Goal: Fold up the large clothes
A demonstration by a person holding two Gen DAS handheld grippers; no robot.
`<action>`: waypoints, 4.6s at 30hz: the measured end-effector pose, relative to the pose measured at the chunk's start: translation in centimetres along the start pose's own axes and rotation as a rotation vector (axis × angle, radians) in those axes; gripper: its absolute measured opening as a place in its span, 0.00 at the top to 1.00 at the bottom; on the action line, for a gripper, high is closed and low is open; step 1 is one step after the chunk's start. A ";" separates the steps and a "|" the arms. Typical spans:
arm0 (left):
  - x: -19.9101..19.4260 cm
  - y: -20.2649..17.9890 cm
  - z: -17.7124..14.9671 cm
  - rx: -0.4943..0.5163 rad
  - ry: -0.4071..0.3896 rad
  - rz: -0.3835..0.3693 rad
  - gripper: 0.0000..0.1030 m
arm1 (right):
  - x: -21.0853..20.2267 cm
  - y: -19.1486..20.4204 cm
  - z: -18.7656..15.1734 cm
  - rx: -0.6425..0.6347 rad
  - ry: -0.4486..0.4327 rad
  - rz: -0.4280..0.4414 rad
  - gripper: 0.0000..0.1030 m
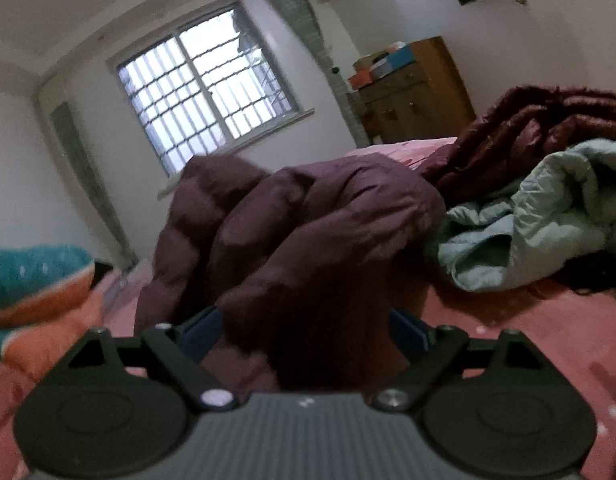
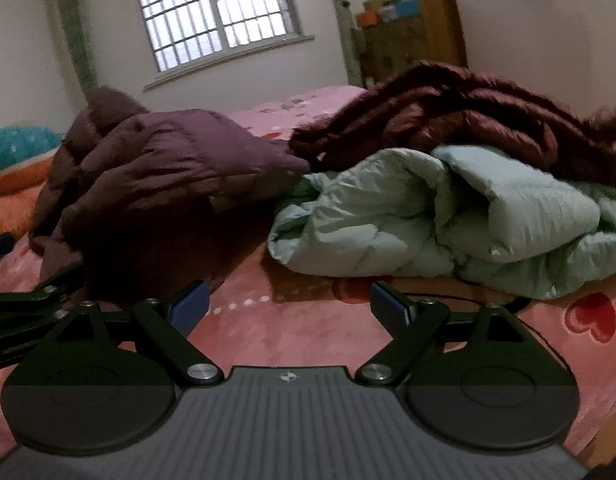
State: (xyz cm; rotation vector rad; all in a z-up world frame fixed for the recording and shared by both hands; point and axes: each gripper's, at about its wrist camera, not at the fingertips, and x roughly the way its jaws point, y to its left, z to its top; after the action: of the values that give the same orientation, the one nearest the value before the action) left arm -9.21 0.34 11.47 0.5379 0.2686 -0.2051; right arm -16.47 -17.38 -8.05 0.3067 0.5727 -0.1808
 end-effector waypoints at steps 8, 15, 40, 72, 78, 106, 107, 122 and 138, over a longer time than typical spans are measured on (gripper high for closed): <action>5.9 -3.0 2.0 0.172 0.004 0.035 0.15 | 0.5 -1.7 0.6 0.089 0.011 0.017 0.00; 8.6 -3.6 3.7 0.199 0.012 0.058 0.25 | 1.7 -2.2 0.9 0.124 0.033 0.045 0.00; -7.2 13.4 -0.5 -0.420 0.080 0.139 0.91 | 1.6 -3.6 0.9 0.208 0.012 -0.020 0.00; -14.4 15.8 -10.2 -0.449 0.205 0.168 0.90 | 5.2 2.7 1.1 0.116 0.130 0.456 0.00; -14.1 15.4 -10.5 -0.411 0.177 0.146 0.87 | 6.6 4.7 0.5 0.110 0.226 0.512 0.36; -14.8 19.6 -4.5 -0.454 -0.060 0.149 0.95 | -3.6 4.0 4.8 0.367 0.057 0.839 0.89; -15.4 19.8 -3.6 -0.451 -0.083 0.140 0.95 | -5.0 4.0 5.5 0.366 0.019 0.851 0.89; -25.0 22.5 5.1 -0.436 -0.343 -0.005 0.95 | -25.2 1.9 16.9 0.364 -0.477 0.948 0.89; -26.7 23.5 8.0 -0.329 -0.341 -0.176 0.94 | -33.2 1.9 22.0 0.243 -0.690 0.804 0.89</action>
State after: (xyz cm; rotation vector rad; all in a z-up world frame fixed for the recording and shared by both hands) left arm -26.70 19.11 37.36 0.1468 0.0142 -0.4104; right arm -32.37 -20.20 28.39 0.6508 -0.2824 0.4175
